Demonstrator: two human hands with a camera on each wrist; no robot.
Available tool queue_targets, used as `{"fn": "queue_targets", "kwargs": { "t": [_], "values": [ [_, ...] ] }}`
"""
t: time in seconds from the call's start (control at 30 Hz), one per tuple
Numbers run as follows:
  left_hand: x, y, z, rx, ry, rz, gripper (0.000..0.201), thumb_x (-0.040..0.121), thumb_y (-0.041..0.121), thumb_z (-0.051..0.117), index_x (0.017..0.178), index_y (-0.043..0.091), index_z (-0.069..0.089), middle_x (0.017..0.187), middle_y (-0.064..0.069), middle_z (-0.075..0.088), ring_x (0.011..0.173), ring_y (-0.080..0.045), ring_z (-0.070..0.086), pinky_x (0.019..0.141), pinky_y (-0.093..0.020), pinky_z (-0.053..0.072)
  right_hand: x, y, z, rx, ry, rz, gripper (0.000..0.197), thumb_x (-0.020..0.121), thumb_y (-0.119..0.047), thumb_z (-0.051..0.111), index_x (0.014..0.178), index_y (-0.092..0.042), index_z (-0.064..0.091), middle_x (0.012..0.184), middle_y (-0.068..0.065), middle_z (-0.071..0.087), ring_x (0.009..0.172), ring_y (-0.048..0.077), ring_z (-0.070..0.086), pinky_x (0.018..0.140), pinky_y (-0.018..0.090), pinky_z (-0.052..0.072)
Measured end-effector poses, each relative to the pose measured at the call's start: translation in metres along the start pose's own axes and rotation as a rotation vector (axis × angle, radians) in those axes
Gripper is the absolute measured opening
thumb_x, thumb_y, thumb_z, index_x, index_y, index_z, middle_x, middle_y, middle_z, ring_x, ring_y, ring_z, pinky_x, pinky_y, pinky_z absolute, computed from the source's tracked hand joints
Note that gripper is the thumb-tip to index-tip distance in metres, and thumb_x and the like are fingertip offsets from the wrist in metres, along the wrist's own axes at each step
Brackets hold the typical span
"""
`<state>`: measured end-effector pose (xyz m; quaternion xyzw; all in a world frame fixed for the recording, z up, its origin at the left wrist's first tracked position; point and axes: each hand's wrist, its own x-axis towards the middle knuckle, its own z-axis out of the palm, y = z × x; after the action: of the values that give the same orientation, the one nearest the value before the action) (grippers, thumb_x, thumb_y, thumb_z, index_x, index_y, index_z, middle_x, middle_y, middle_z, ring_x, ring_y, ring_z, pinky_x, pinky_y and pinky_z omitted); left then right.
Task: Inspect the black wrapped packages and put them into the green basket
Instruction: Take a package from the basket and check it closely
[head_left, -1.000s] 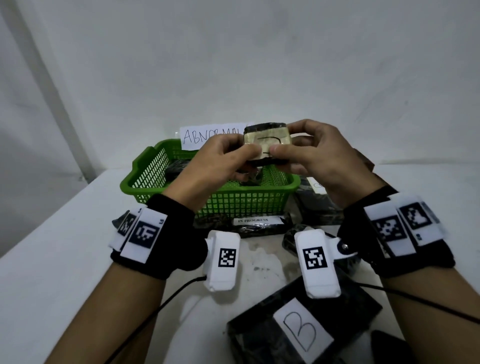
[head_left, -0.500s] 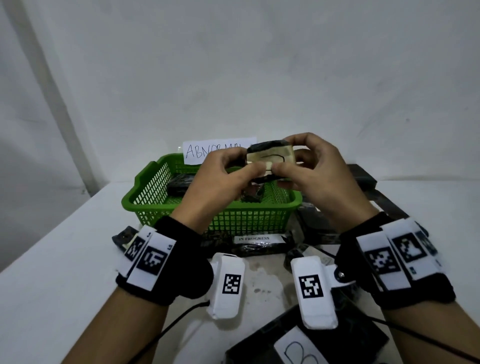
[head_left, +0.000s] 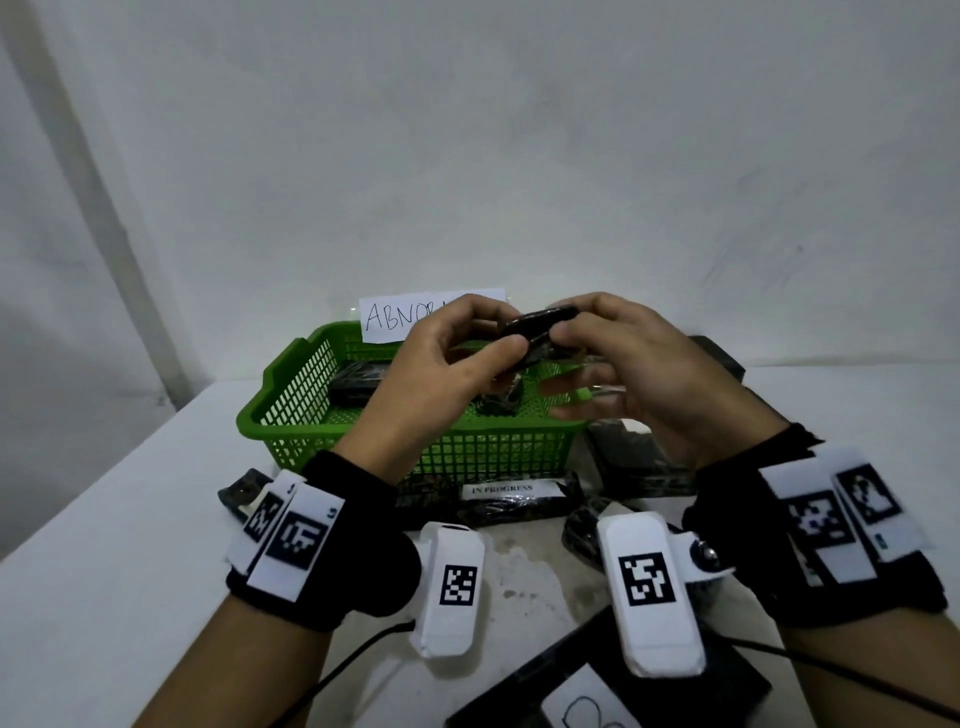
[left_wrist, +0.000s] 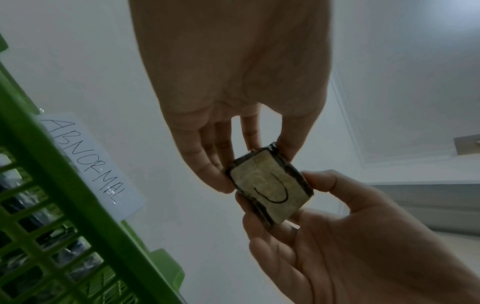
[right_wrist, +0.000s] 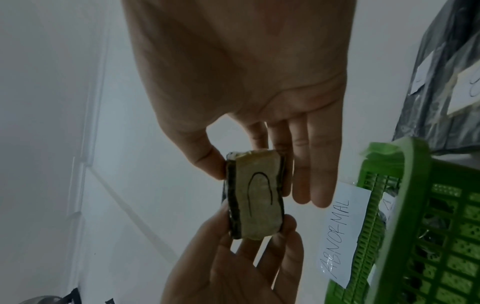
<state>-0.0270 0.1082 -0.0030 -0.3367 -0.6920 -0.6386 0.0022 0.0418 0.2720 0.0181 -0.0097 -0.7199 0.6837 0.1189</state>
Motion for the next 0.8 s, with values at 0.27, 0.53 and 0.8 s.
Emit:
{"fn": "queue_targets", "kwargs": {
  "t": [0.27,0.53,0.8],
  "values": [
    [-0.001,0.002,0.003,0.124,0.048,0.083,0.014,0.089,0.005,0.069,0.096,0.013,0.061,0.099,-0.002,0.068,0.072,-0.013,0.069,0.059,-0.016,0.051,0.004,0.012,0.007,-0.094,0.135,-0.158,0.02,0.089,-0.002,0.066,0.103,-0.016,0.064,0.094,0.01,0.075,0.079,0.017,0.073,0.062,0.031,0.061],
    [-0.001,0.01,-0.002,-0.167,-0.046,-0.328,0.046,0.085,0.043,0.067,0.119,0.013,0.059,0.106,-0.004,0.07,0.061,-0.019,0.067,0.051,-0.022,0.05,0.002,0.014,0.0,-0.21,0.04,-0.157,0.054,0.091,-0.008,0.07,0.138,-0.021,0.048,0.124,0.001,0.065,0.073,0.023,0.075,0.052,0.03,0.055],
    [-0.002,0.007,-0.002,-0.023,-0.079,-0.144,0.023,0.091,0.006,0.067,0.107,0.014,0.052,0.111,-0.01,0.059,0.064,-0.015,0.065,0.06,-0.024,0.052,0.0,0.008,-0.003,-0.129,-0.023,-0.06,0.043,0.089,-0.022,0.072,0.129,-0.016,0.056,0.109,0.009,0.071,0.081,0.019,0.077,0.076,0.04,0.064]
  ]
}}
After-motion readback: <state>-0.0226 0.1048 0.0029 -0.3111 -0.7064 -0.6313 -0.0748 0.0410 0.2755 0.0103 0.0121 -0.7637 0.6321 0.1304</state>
